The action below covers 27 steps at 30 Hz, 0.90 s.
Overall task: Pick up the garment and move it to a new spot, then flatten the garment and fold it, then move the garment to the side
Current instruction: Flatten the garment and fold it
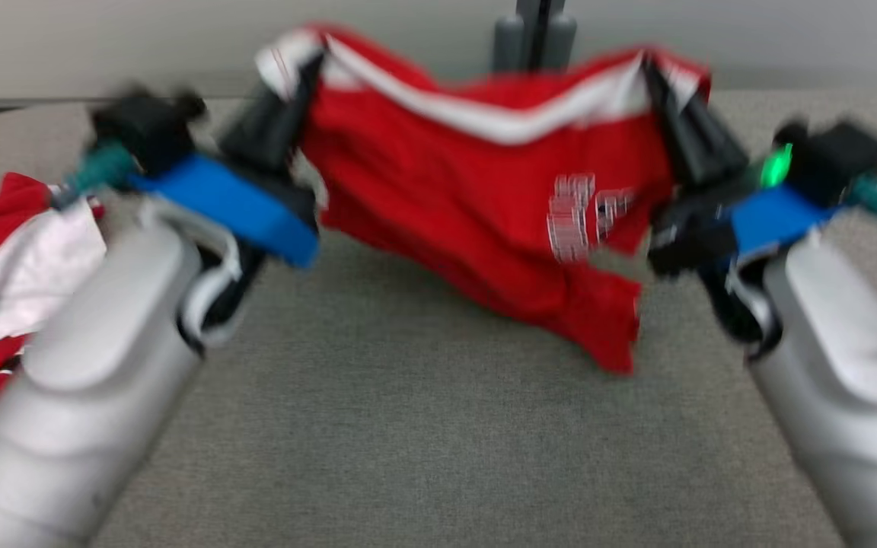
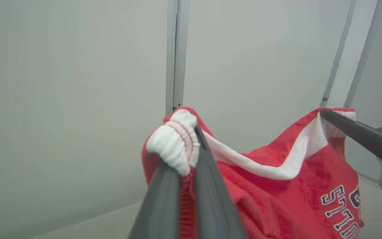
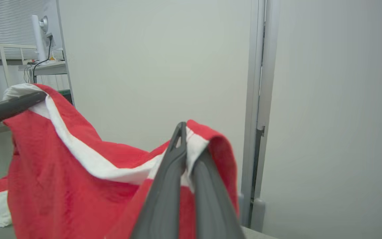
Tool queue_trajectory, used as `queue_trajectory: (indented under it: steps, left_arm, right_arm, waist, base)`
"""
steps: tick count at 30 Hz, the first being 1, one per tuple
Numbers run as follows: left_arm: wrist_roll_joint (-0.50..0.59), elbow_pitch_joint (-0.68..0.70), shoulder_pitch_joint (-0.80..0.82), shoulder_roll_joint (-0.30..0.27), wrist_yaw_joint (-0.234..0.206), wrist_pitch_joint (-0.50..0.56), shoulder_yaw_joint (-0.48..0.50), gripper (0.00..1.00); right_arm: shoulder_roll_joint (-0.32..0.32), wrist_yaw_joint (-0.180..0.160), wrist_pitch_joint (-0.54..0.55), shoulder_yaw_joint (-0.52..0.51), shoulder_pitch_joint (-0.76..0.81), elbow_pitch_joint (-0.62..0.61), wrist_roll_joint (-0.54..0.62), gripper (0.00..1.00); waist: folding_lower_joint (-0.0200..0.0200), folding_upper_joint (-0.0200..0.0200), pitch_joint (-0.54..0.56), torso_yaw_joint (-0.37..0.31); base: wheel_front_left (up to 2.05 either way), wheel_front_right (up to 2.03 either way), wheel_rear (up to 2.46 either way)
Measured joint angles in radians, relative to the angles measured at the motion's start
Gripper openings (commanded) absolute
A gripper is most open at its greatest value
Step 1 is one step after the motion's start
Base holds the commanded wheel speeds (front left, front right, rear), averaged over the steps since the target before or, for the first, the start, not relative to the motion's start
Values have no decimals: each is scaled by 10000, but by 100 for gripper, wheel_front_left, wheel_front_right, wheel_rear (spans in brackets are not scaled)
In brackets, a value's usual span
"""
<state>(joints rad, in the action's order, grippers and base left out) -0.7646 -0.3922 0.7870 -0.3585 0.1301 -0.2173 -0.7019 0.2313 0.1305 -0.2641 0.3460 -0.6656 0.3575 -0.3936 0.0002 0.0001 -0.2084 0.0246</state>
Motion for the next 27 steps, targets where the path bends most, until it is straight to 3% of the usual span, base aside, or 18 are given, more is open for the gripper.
queue_trajectory:
  steps: [9,15,22,27]
  left_arm:
    - [-617,-1216,4676,-207,0,-21,-360,0]
    - [-882,-1969,6757,-201,0,-278,-654,0]
    - [-1235,-2280,7288,-153,0,-428,-1237,0]
    - [-1321,-1916,5981,-148,0,-443,-926,0]
  right_arm:
    - [-35,0,0,6,-4958,2230,-936,0]
    - [-113,0,-2,470,-7179,3070,-936,0]
    - [104,0,-2,1053,-7560,2997,-1020,0]
    - [142,0,0,1628,-6295,2836,-1569,0]
  waist:
    - [1,0,-1410,-601]
    - [1,0,-2037,-1107]
    - [1,0,-2397,-1322]
    - [0,0,-2415,-1215]
  base:
    - [0,0,0]
    - [0,0,0]
    - [0,0,0]
    - [0,0,0]
